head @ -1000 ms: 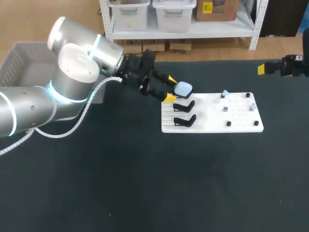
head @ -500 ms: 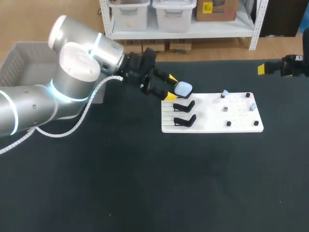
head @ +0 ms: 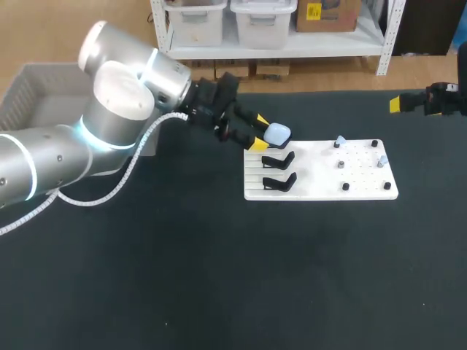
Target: Pick up each earbud case from the left stands, insert the matching earbuds, close the lid, and place the case in the box.
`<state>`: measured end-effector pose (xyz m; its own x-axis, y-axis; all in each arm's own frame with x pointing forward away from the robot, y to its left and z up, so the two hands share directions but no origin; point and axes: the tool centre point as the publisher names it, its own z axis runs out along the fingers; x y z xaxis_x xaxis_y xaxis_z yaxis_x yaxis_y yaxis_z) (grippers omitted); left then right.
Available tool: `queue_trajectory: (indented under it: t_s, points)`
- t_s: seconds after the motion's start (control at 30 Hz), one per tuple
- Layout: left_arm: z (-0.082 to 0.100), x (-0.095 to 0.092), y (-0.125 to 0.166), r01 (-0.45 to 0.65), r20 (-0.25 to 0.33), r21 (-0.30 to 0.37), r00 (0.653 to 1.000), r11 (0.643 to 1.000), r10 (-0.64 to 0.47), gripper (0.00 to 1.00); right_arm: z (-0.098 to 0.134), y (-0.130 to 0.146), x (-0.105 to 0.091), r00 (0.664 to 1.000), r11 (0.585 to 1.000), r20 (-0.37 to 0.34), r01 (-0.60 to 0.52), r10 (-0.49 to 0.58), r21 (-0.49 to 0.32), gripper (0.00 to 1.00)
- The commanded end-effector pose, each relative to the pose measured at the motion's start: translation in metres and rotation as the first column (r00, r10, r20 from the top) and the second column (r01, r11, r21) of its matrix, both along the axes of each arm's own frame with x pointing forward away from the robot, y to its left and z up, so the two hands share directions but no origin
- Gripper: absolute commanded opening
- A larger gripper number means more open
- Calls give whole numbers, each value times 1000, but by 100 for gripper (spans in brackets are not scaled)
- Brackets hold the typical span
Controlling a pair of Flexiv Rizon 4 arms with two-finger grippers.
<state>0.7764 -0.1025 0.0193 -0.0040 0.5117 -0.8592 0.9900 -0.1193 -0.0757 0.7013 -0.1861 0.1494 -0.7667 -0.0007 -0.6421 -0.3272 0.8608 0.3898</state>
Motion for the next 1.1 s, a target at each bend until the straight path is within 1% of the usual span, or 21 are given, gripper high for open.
queue_trajectory:
  t_s: [0.03, 0.2, 0.37, 0.47, 0.5, 0.57, 1.1]
  points:
    - [-2, 7, -4, 12, -9, 6, 1000, 1000, -12, 64, 0, 0, 0, 1000, 1000, 0, 1, -1, -2, 100]
    - [-2, 10, -6, 12, -10, 11, 1000, 1000, -12, 60, 0, 0, 0, 1000, 1000, 0, 1, -1, -2, 100]
    - [-2, 11, -8, 15, -10, 14, 1000, 1000, -15, 59, 0, 0, 0, 1000, 1000, 0, 1, -1, -2, 100]
    - [-3, 12, -8, 14, -12, 16, 1000, 1000, -14, 62, 0, 0, 0, 1000, 1000, 0, 1, -1, -2, 100]
    - [-4, 12, -9, 15, -13, 18, 1000, 1000, -14, 61, 0, 0, 0, 1000, 1000, 0, 1, -1, -2, 100]
    - [-4, 12, -9, 14, -15, 21, 1000, 1000, -14, 62, 0, 0, 0, 1000, 1000, 0, 1, -1, -2, 100]
    - [-7, 13, -15, 21, -20, 18, 1000, 1000, -21, 53, 0, 0, 0, 1000, 1000, 0, 1, -1, -2, 100]
